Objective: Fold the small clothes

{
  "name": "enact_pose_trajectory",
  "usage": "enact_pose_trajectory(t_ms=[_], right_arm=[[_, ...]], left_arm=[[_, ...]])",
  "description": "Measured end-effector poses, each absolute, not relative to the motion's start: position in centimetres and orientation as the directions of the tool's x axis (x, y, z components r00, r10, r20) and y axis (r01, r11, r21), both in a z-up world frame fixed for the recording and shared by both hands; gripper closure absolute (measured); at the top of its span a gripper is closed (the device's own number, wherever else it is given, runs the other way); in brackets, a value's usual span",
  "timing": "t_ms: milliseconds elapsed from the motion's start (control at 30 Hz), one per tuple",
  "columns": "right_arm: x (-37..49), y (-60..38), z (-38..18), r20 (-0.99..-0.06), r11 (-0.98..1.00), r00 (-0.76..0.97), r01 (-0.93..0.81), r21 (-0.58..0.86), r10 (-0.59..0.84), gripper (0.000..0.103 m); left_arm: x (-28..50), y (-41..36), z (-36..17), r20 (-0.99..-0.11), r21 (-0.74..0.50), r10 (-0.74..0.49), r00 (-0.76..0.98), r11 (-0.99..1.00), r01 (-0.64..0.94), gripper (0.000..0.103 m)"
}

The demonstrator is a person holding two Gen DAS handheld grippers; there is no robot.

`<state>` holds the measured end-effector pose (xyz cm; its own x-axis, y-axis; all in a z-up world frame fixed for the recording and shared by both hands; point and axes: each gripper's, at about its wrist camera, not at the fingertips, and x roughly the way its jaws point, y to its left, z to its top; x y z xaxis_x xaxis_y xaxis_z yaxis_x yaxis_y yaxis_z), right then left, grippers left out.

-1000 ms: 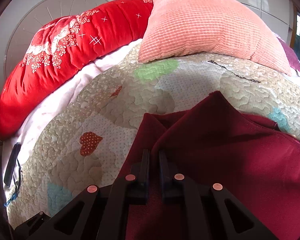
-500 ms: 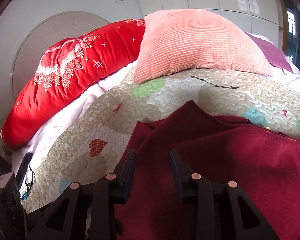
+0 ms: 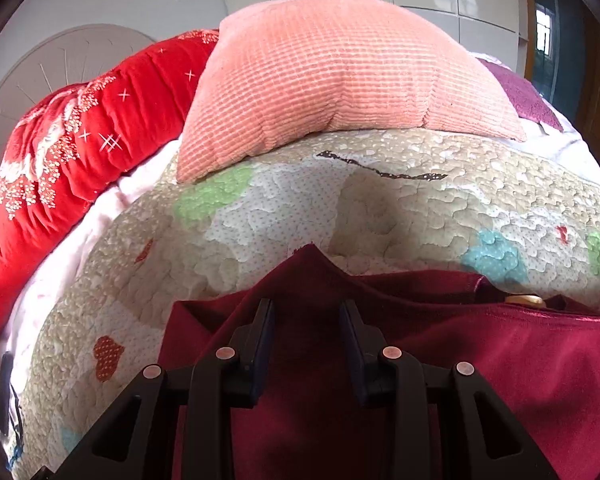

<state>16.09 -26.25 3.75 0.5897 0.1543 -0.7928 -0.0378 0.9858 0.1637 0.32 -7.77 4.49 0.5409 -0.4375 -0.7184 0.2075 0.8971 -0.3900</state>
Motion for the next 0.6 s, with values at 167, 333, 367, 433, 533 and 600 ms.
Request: enact_pose_trajectory(t_ms=[167,333,367,433,533,600], right_arm=[[16.6,-26.0,3.1,-0.801,0.988,0.580,-0.052,0.145,0.149,0.070],[14.4,-26.8,4.8,-0.791,0.960,0.550,-0.087,0.265,0.268,0.055],[13.8,-26.6,5.1,-0.787,0.950,0.538,-0.106,0.293,0.302,0.047],[12.9,-25.7,5.4,-0.790,0.938,0.508,-0.144,0.315,0.343,0.028],[12.8,-24.1,5.7,-0.817,0.947,0.480,-0.155,0.280,0.320,0.023],[13.4,-22.7,5.4,-0.842,0.954,0.448,-0.169,0.249,0.299,0.021]], left_arm=[[1.1,-7.3,4.1,-0.716,-0.430,-0.463,0.523,0.882,0.192,0.033],[1.2,-8.0,3.9,-0.717,-0.447,-0.491,0.494,0.868,0.215,0.033],[1.2,-8.1,3.9,-0.717,-0.454,-0.500,0.486,0.864,0.218,0.033],[1.1,-8.3,3.7,-0.718,-0.461,-0.508,0.475,0.859,0.222,0.033],[0.9,-8.4,3.6,-0.722,-0.461,-0.509,0.469,0.859,0.223,0.033],[0.9,-8.4,3.4,-0.722,-0.467,-0.512,0.465,0.857,0.220,0.033]])
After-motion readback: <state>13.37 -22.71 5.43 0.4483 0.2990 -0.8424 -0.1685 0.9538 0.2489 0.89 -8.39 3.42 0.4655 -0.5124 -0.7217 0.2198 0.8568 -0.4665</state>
